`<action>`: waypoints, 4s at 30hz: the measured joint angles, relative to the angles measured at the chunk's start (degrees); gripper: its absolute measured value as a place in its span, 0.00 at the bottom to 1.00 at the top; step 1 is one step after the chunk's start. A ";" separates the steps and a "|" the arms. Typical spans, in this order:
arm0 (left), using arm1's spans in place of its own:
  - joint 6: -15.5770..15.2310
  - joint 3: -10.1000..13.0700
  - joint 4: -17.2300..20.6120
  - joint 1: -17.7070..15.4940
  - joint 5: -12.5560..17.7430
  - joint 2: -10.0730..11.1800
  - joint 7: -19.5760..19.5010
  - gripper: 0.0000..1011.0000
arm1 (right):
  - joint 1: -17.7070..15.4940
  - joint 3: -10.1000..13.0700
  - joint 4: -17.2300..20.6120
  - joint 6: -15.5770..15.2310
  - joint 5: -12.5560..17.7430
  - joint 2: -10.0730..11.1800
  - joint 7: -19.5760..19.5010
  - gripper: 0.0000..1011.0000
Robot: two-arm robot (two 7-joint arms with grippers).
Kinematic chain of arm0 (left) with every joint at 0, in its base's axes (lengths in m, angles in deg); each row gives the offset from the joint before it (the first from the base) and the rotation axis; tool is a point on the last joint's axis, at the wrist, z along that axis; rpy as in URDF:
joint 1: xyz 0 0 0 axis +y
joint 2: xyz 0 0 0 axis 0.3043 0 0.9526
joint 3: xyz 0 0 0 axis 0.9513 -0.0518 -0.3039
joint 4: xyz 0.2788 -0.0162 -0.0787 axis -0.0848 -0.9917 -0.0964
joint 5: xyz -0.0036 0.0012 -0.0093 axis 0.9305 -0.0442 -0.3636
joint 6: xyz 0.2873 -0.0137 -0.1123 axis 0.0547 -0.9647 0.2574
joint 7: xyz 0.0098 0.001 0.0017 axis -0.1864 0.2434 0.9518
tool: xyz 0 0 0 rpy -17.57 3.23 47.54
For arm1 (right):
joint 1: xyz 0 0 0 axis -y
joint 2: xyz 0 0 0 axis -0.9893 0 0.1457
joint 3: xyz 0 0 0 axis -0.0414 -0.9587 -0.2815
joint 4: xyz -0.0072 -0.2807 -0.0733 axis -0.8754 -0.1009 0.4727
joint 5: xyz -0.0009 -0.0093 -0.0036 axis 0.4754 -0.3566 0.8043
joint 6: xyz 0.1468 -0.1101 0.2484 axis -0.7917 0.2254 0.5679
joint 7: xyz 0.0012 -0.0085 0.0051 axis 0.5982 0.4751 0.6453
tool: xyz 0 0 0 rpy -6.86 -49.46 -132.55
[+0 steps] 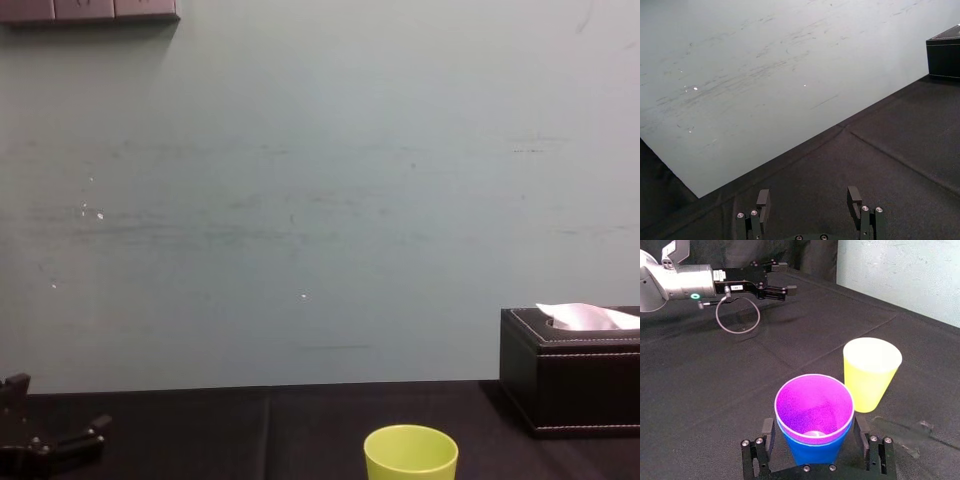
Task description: Stack the three plastic cups sequentially using one hand.
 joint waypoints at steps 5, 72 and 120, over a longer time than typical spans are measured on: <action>0.00 0.00 0.00 0.00 0.00 0.00 0.00 1.00 | -0.09 0.06 0.11 0.03 0.03 0.06 -0.04 0.99; 0.00 0.00 0.00 0.00 0.00 0.00 0.00 1.00 | 4.69 3.80 11.07 -11.37 2.70 1.63 -6.00 0.76; 0.00 0.00 0.00 0.00 0.00 0.00 0.00 1.00 | 17.33 -3.70 -3.47 -9.39 0.24 -5.14 -3.05 0.76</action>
